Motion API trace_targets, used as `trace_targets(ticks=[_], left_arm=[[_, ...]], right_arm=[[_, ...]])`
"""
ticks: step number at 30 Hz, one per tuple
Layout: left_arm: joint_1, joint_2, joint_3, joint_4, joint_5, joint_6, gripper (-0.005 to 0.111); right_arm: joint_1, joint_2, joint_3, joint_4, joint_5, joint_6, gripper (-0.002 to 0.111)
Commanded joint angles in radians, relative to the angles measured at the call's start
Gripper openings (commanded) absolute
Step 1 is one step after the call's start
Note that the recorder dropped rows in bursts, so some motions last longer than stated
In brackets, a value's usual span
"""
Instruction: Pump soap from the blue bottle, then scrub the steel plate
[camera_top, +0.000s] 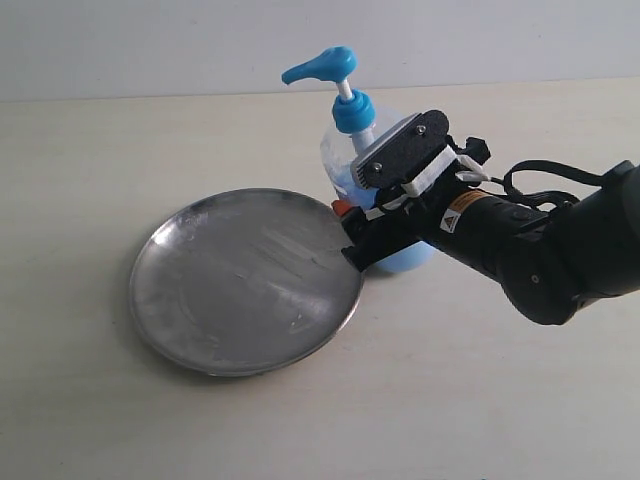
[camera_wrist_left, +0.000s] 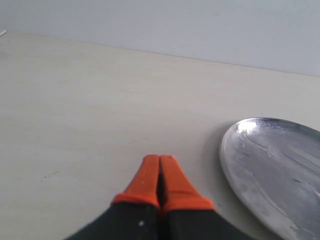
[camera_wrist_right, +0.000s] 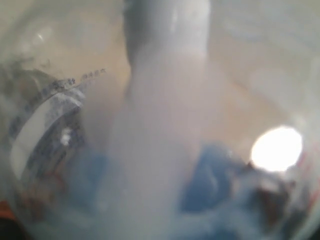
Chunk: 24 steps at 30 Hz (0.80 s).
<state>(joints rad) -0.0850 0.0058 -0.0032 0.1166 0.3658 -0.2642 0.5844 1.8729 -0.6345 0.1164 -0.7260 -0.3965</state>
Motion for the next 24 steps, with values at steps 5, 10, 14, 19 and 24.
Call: trace_targets(ticks=[5,10,14,19,24], left_arm=[[0.002,-0.006,0.003,0.003,-0.004,0.002,0.0],[0.002,-0.006,0.003,-0.004,0.0,0.002,0.0],[0.002,-0.006,-0.013,-0.035,0.002,0.002,0.0],[0.002,0.052,-0.08,-0.047,0.002,0.002,0.0],[0.0,0.164,-0.165,-0.048,0.002,0.002,0.0]], right_arm=[[-0.002,-0.007,-0.002,-0.011,0.037,-0.023,0.0],[-0.002,-0.007,-0.002,-0.011,0.037,-0.023,0.0],[-0.002,-0.007,-0.002,-0.022,0.03,-0.023,0.0],[-0.002,-0.007,-0.002,-0.022,0.025,-0.023,0.0],[-0.002,-0.007,-0.002,-0.022,0.025,-0.023,0.0]])
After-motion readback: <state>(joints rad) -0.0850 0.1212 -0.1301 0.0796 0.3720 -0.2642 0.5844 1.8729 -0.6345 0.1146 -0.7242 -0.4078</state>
